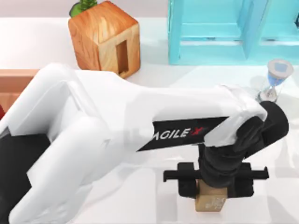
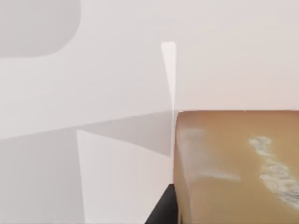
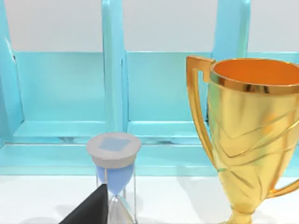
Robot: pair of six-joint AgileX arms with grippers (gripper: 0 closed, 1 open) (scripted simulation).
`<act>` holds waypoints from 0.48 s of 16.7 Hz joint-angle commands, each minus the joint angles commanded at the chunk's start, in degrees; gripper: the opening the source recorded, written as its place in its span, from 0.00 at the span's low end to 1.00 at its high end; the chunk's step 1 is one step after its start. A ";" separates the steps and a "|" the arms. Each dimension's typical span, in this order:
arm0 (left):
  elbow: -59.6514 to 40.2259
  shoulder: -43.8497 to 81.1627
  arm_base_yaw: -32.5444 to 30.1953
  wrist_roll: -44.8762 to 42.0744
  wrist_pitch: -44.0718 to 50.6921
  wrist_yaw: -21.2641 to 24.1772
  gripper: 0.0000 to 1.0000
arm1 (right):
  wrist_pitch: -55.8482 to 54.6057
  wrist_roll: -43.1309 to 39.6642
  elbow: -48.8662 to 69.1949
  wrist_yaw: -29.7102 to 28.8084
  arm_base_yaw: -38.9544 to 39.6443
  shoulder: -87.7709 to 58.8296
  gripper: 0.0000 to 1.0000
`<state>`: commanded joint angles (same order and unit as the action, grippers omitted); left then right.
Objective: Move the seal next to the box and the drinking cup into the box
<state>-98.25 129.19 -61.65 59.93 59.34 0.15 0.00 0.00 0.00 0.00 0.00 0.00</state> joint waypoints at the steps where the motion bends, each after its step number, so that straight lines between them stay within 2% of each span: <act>1: 0.00 0.00 0.00 0.00 0.00 0.00 0.00 | 0.00 0.00 0.00 0.00 0.00 0.00 1.00; 8: 0.00 0.00 0.00 0.00 0.00 0.00 0.00 | 0.00 0.00 0.00 0.00 0.00 0.00 1.00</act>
<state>-98.25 129.19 -61.65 59.93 59.34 0.15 0.00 0.00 0.00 0.00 0.00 0.00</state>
